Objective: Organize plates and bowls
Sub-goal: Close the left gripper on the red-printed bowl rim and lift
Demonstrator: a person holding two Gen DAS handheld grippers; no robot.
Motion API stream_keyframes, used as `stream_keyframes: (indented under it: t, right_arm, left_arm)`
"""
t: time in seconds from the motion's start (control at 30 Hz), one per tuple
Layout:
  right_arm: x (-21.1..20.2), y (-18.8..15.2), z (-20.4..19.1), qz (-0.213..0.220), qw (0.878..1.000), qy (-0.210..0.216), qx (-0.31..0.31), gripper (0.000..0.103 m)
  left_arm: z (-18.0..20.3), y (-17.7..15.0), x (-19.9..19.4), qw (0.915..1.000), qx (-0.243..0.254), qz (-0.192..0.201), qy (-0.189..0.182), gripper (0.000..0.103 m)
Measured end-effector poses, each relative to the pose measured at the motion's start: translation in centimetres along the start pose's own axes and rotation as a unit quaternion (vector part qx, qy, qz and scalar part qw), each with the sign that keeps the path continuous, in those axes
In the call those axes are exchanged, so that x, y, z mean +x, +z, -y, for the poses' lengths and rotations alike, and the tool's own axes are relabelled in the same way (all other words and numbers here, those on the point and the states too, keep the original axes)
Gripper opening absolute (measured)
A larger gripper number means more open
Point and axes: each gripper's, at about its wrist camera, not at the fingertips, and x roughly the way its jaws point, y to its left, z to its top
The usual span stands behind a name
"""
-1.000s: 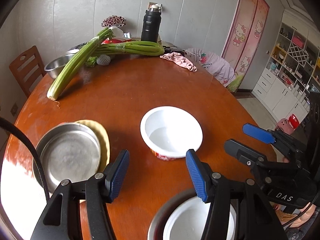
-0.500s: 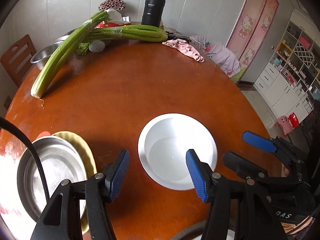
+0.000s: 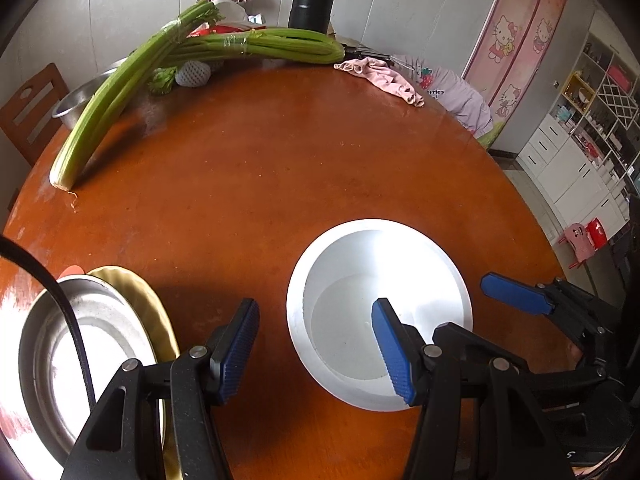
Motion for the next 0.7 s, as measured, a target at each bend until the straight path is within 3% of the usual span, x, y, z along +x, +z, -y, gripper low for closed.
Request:
stream_keyframes:
  t: [0.13,0.23,0.4,0.7]
  right_arm:
    - [0.4,0.0,-0.1,0.000,1.000,0.009,-0.002,0.068]
    - [0.6,0.0,-0.1,-0.001,1.000,0.026,-0.001,0.060]
    - [0.7,0.1,-0.7,-0.001,0.999,0.041,-0.011,0.050]
    - [0.5,0.0,-0.9,-0.006,0.998,0.058,-0.007,0.044]
  left_arm:
    - [-0.1,0.0,0.3,1.0000,0.002,-0.001,0.005,0.058]
    - [-0.1,0.0,0.5,1.0000,0.002,-0.004,-0.002,0.055]
    - [0.2,-0.3,0.7,0.9994,0.007,-0.012,-0.033,0.033]
    - [0.2,-0.5,0.7,0.9986,0.000,-0.021,-0.049,0.031]
